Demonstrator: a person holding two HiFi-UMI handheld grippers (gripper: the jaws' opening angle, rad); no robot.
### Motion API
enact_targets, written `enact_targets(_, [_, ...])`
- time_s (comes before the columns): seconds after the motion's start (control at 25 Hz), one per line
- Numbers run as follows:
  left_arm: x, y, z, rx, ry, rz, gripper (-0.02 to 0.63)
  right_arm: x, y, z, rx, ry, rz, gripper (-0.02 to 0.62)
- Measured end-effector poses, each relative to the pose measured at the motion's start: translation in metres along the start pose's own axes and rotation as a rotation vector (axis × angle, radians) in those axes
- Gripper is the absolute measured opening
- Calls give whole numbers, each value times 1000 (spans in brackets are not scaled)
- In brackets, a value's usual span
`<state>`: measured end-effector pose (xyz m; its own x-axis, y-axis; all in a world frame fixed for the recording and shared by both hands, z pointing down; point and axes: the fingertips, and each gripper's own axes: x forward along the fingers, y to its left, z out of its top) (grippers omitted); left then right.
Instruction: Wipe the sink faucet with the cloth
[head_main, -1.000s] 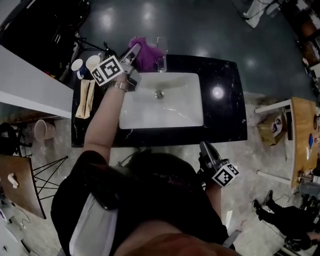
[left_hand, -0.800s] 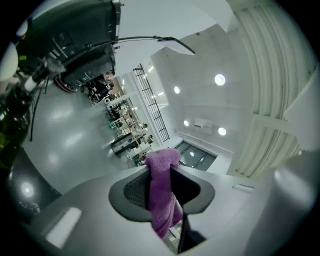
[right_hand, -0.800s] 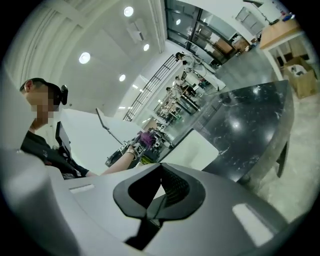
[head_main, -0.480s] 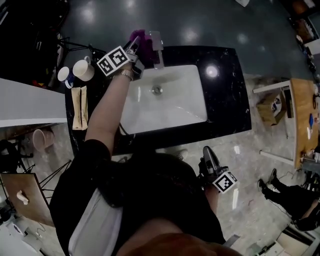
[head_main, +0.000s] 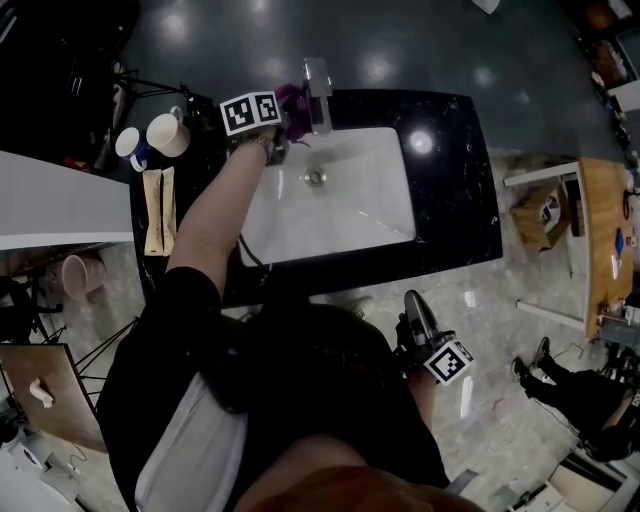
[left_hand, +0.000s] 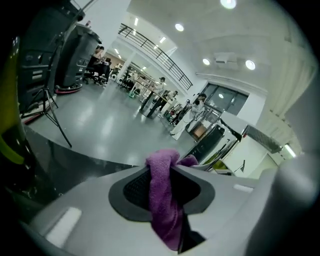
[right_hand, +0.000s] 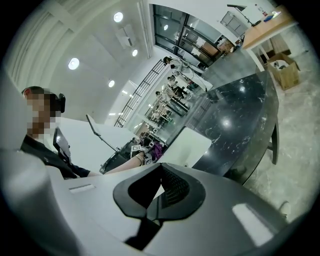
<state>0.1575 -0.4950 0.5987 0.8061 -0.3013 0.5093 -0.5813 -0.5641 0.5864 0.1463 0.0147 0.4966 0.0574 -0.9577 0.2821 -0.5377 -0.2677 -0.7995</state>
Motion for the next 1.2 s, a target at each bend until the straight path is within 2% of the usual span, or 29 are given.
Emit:
enact_targets(0.08, [-6,-8,8,-64,-30,-72,101,-1,0,0,12,-4,6,11])
enact_targets(0.2, [-25,-40,49,-119,-135,-259,101,1,1,1,14,-1,18,11])
enact_targets(0.32, [-45,-74,99,-86,-201,-399,101,0,-3,-1,56,-5,14,11])
enact_targets(0.4, [-49,-93,121,-42,-175,-454,101,-1,-4,0,48,-3,12,11])
enact_targets(0.48, [-40,-104,129,-1,-72,-490,101,-3,-7,1,53,-5,2,11])
enact_targets(0.64, [-6,-104,123,37,208,-516,103,-14,-27,-6,116,-18,-47,11])
enact_targets(0.76, [19,-91,99,100,419,-467,103,-23,-36,-10,163,-36,-81,11])
enact_targets(0.92, [51,-59,45,179,679,-345,103,-33,-46,-13,205,-55,-131,11])
enact_targets(1.04, [71,-35,12,201,781,-263,103,-39,-51,-17,221,-51,-165,11])
enact_targets(1.2, [81,-28,3,195,799,-250,103,-42,-58,-16,233,-49,-193,11])
